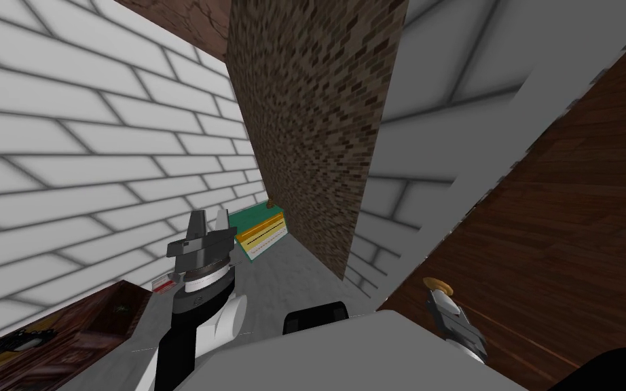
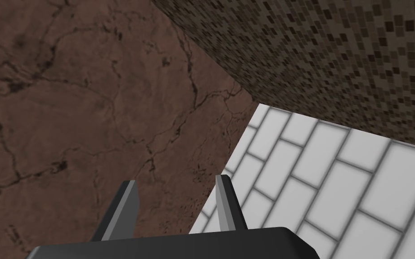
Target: Pull the door open
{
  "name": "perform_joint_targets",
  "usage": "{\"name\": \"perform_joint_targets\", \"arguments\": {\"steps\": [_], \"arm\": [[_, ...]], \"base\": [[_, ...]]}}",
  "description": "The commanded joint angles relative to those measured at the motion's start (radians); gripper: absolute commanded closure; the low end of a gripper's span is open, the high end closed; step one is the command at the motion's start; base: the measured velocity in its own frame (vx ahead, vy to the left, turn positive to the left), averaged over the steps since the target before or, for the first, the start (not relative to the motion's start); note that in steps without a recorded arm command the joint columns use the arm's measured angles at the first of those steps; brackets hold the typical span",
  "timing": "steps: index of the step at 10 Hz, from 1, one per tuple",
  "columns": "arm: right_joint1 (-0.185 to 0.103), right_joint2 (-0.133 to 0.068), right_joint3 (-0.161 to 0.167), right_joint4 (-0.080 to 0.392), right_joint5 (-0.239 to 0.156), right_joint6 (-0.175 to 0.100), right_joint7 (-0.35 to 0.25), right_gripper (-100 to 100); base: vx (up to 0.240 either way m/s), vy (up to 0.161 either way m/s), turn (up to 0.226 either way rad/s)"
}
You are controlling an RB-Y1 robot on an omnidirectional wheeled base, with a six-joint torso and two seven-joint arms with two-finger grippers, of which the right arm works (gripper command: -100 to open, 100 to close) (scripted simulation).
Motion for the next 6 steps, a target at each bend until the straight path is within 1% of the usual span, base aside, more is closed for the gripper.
{"name": "perform_joint_targets", "arguments": {"steps": [1,2,4,6], "arm": [[-0.001,0.002,0.002,-0.001,0.001,0.000,-0.001,100],[0.004,-0.006,0.015,-0.007,0.012,-0.002,-0.008,100],[0.010,-0.015,0.036,-0.017,0.029,-0.006,-0.020,100],[0.018,-0.026,0.062,-0.030,0.050,-0.010,-0.035,100]], "base": [[0.000,0.000,0.000],[-0.112,0.043,0.047],[-0.212,0.049,0.055],[-0.206,0.075,0.058]]}}
